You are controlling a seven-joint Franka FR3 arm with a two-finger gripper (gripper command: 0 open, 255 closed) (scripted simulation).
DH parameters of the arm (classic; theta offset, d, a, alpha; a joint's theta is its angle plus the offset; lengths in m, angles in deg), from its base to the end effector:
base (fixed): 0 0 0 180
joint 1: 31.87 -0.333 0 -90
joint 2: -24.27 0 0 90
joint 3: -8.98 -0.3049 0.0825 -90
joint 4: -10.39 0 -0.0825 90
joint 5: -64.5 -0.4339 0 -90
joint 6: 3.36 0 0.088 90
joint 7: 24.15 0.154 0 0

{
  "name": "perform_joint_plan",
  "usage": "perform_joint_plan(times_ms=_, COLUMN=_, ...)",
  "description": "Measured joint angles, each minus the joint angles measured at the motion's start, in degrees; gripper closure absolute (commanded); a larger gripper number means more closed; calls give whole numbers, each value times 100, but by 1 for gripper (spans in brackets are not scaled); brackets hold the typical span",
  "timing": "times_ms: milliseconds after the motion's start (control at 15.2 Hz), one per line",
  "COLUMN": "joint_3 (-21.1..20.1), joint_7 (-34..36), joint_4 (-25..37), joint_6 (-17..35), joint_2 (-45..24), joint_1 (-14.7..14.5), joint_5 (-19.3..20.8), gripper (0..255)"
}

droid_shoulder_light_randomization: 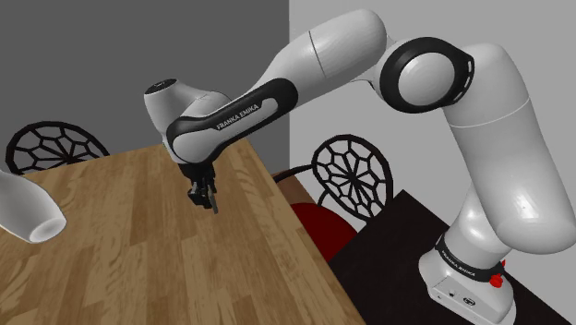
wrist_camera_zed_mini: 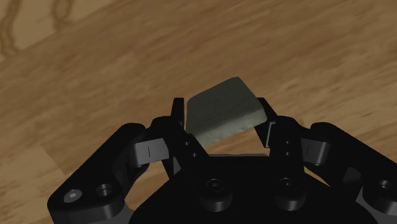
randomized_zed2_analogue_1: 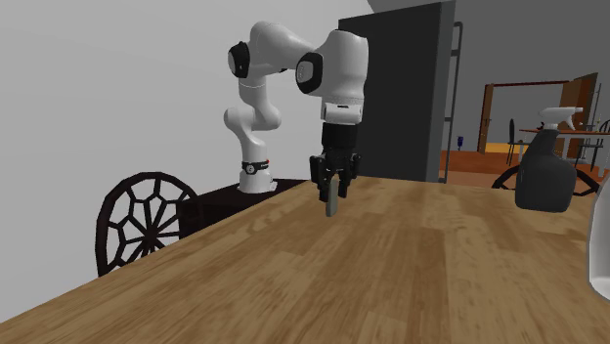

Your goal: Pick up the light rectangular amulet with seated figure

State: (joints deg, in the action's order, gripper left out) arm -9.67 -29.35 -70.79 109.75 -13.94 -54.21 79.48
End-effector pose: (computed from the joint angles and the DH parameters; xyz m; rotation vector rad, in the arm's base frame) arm 0.6004 0.4446 0.2367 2.8040 1.2860 -0.0899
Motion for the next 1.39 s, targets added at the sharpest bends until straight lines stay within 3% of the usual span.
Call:
perform_joint_plan(times_ms=396, joint_3=-4, joint_7=-3, joint_4=10, joint_6=-28, joint_2=16, joint_1=0, joint_5=-6, gripper=255)
perform_joint_plan(times_ms=1386, joint_3=-84, joint_7=-117, joint_4=566, joint_6=-903, joint_2=358, joint_1=-10, joint_5=-139, gripper=255)
